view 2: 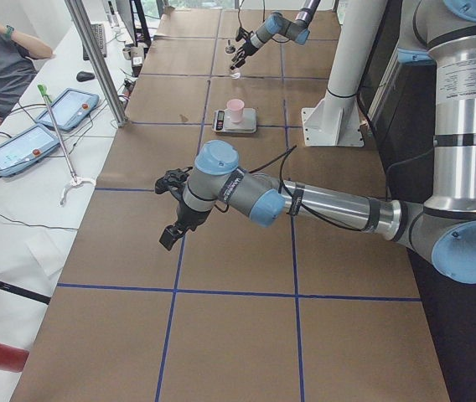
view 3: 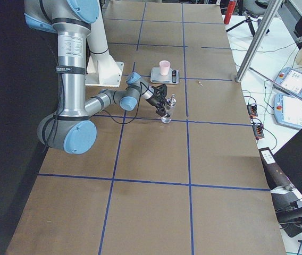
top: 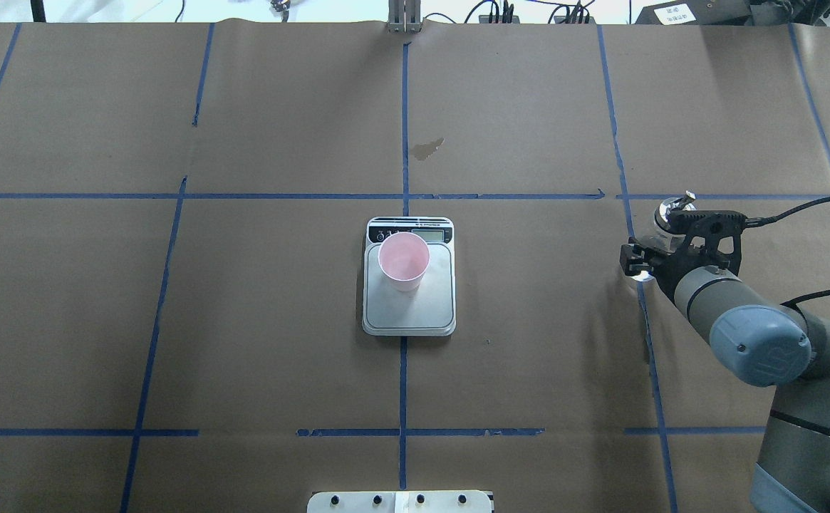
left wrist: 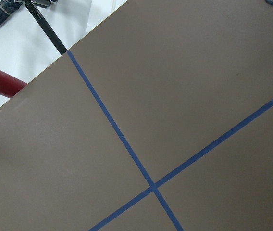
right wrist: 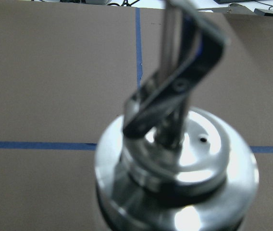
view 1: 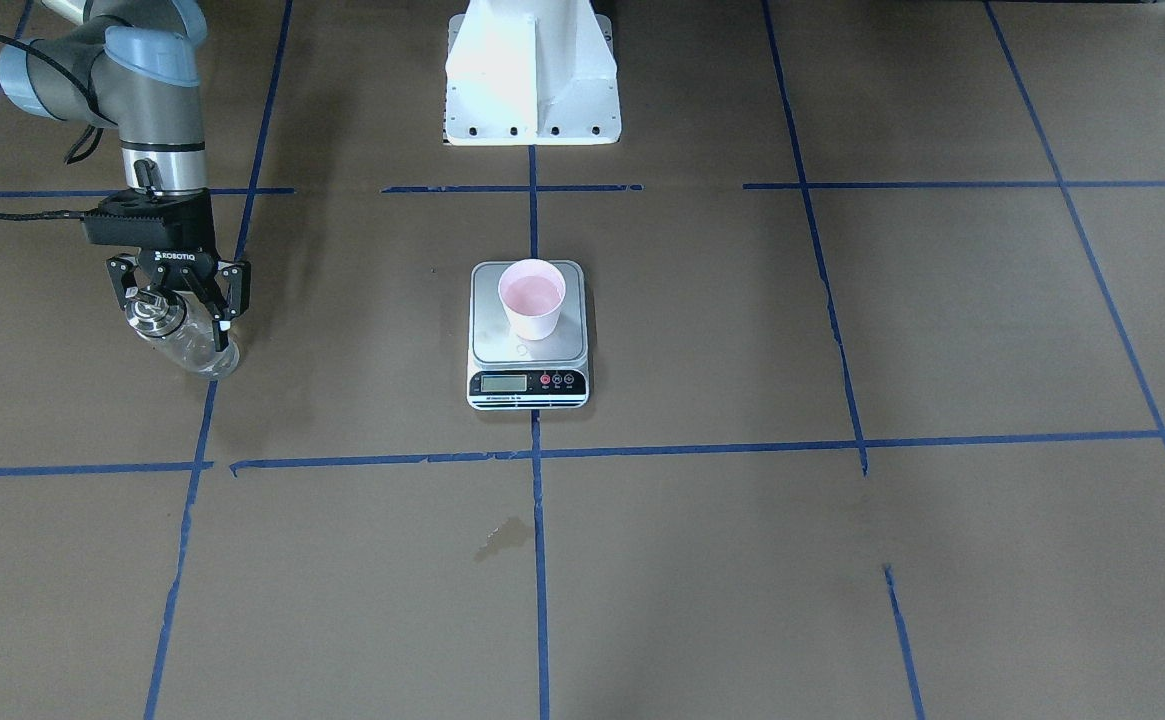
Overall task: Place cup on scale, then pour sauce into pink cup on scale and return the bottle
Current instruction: 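Lower the dispenser onto the table with the right gripper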
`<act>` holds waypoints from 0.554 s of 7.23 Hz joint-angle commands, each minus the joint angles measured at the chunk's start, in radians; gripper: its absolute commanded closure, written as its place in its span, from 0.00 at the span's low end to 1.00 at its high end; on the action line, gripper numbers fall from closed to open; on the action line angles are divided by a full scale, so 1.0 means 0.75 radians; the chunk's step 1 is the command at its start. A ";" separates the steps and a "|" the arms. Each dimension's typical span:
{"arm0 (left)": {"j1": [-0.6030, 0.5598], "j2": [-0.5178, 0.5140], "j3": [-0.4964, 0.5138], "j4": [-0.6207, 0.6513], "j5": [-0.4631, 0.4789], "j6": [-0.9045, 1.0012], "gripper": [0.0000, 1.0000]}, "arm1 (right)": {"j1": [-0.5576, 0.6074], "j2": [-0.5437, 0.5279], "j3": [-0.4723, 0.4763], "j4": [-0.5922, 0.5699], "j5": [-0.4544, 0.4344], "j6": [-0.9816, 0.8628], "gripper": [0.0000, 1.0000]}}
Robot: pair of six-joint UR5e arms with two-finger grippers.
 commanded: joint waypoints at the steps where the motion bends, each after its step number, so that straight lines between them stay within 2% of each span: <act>1: 0.000 -0.001 -0.004 0.000 0.000 0.000 0.00 | 0.000 -0.006 0.004 0.002 -0.002 -0.040 0.38; 4: 0.000 -0.001 -0.004 0.000 0.000 0.000 0.00 | -0.002 0.000 0.012 0.004 -0.002 -0.020 0.15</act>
